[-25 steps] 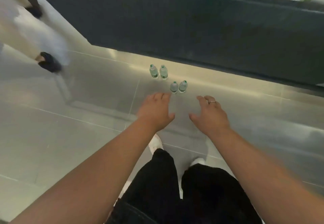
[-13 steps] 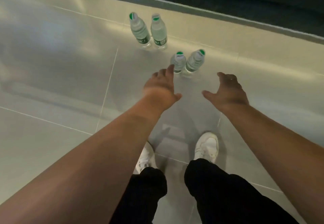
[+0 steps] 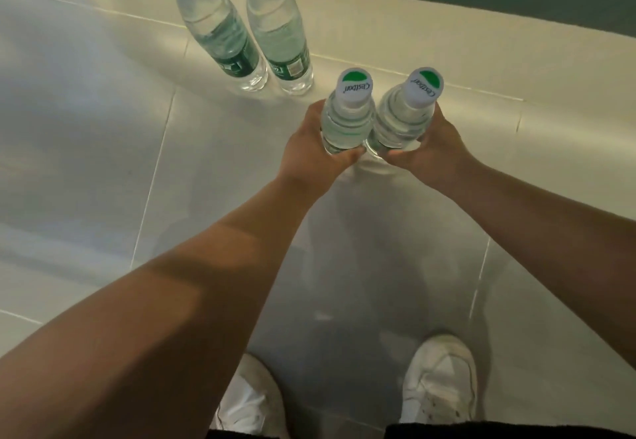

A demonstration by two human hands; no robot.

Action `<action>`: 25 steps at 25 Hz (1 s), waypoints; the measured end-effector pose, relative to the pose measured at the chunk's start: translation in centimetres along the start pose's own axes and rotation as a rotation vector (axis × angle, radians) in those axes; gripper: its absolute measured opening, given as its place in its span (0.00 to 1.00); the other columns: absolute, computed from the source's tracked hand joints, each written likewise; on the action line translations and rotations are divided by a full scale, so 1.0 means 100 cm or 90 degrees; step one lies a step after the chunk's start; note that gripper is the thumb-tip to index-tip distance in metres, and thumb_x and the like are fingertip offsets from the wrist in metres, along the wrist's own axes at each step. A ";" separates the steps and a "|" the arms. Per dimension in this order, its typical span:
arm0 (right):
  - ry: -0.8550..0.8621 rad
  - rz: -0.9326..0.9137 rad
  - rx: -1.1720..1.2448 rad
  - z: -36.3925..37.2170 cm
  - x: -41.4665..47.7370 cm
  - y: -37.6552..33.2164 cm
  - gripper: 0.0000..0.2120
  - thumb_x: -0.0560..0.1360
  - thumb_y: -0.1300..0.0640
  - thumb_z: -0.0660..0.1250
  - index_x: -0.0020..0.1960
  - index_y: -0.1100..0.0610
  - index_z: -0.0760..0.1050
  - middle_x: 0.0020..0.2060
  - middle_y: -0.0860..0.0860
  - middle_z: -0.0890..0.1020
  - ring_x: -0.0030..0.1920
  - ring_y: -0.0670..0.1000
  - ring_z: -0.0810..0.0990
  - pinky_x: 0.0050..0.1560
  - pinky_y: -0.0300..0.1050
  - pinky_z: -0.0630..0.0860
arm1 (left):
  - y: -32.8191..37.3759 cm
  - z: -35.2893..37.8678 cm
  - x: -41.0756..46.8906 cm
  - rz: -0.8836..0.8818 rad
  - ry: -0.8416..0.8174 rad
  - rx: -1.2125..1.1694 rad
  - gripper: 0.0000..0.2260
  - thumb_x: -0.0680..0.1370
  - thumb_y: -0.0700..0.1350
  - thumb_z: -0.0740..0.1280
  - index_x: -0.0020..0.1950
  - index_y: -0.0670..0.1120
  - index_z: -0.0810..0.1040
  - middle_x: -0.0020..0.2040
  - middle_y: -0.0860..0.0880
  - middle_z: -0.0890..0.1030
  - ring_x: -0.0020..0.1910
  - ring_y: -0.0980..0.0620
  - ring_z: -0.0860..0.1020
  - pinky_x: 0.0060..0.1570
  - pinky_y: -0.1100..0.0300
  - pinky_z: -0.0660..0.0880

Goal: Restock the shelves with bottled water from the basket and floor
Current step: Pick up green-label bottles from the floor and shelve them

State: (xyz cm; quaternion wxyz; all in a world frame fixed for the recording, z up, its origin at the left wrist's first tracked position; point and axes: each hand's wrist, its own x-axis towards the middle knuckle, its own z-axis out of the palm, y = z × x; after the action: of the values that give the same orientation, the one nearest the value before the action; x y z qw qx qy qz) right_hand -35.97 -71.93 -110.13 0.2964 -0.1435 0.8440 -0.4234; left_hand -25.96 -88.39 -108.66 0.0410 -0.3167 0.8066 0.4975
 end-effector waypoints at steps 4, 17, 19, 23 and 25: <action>-0.010 0.026 0.046 -0.004 -0.007 -0.011 0.31 0.65 0.59 0.80 0.61 0.42 0.69 0.52 0.38 0.80 0.56 0.46 0.80 0.62 0.51 0.76 | 0.008 -0.010 -0.003 -0.010 -0.011 -0.020 0.32 0.68 0.46 0.79 0.69 0.49 0.69 0.54 0.57 0.78 0.55 0.55 0.78 0.61 0.54 0.75; -0.052 0.124 0.123 -0.100 -0.228 -0.278 0.35 0.59 0.48 0.77 0.64 0.53 0.70 0.55 0.46 0.81 0.56 0.45 0.81 0.59 0.46 0.77 | 0.210 -0.202 -0.215 -0.107 -0.118 -0.051 0.26 0.69 0.49 0.78 0.64 0.53 0.73 0.52 0.56 0.80 0.46 0.68 0.76 0.45 0.75 0.71; -0.047 0.132 0.160 -0.124 -0.271 -0.342 0.30 0.66 0.57 0.78 0.63 0.53 0.69 0.54 0.46 0.80 0.55 0.43 0.80 0.56 0.42 0.77 | 0.258 -0.251 -0.262 -0.117 -0.111 -0.100 0.23 0.70 0.48 0.78 0.62 0.52 0.74 0.53 0.55 0.81 0.49 0.65 0.77 0.50 0.73 0.73; -0.084 0.136 0.210 -0.165 -0.356 -0.463 0.29 0.67 0.55 0.77 0.64 0.51 0.70 0.56 0.48 0.81 0.56 0.46 0.80 0.55 0.43 0.77 | 0.341 -0.338 -0.358 -0.157 -0.097 -0.195 0.25 0.70 0.50 0.77 0.64 0.52 0.73 0.55 0.54 0.81 0.56 0.56 0.78 0.60 0.54 0.77; -0.112 0.124 0.235 -0.178 -0.390 -0.513 0.31 0.65 0.52 0.75 0.66 0.53 0.71 0.55 0.49 0.81 0.55 0.47 0.81 0.53 0.42 0.78 | 0.374 -0.372 -0.401 -0.162 -0.072 -0.249 0.23 0.71 0.49 0.76 0.63 0.54 0.72 0.53 0.57 0.79 0.54 0.60 0.77 0.58 0.57 0.76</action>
State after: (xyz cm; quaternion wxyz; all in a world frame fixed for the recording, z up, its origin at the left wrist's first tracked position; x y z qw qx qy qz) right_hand -16.96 -72.30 -46.02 0.4296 -0.0412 0.7331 -0.5257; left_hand -5.42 -88.98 -45.63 0.0861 -0.3894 0.6452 0.6517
